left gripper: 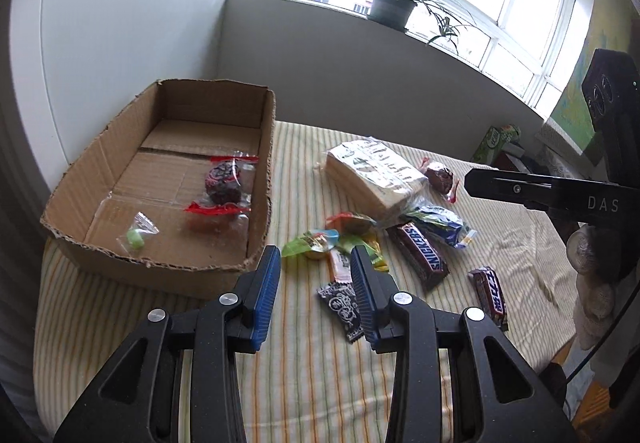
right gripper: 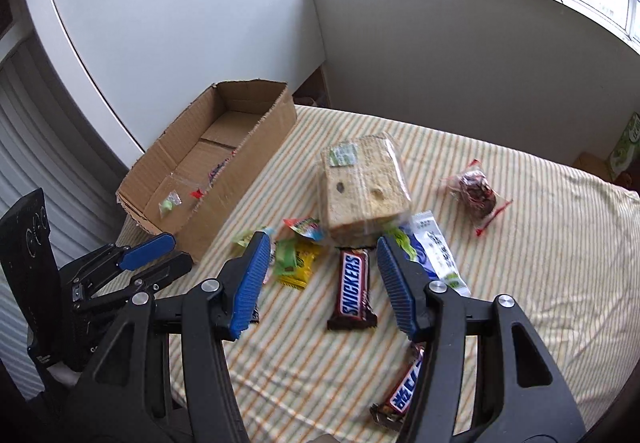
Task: Organize snacks
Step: 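Grasp the black printed candy packet with the left tool while the right tool grasps the blue-white chocolate bar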
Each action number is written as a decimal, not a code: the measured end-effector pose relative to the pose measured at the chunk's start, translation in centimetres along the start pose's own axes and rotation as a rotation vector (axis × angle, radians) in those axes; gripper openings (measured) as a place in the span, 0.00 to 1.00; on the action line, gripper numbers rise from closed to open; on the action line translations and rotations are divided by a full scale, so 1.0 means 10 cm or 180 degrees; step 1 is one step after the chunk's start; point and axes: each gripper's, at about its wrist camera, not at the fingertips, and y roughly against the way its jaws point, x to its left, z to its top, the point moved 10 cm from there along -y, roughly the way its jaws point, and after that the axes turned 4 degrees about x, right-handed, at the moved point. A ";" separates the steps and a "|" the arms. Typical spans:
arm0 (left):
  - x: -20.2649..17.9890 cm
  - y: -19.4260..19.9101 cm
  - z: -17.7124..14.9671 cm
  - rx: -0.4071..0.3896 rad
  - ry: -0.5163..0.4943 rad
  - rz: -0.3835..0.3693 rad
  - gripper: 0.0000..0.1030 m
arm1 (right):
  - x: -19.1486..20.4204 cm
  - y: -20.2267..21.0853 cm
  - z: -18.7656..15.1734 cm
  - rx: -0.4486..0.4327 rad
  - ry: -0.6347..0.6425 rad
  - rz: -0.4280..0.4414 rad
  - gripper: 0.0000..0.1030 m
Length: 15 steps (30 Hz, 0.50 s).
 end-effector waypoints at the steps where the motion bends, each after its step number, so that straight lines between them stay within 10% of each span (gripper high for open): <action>1: -0.04 -0.01 -0.04 0.0030 -0.0023 -0.0016 0.34 | -0.08 0.02 -0.09 0.0030 -0.0051 -0.0044 0.56; 15: -0.23 -0.31 -0.40 0.0465 0.0014 -0.0092 0.34 | -0.66 -0.14 -1.01 0.0402 -0.0525 -0.0318 0.56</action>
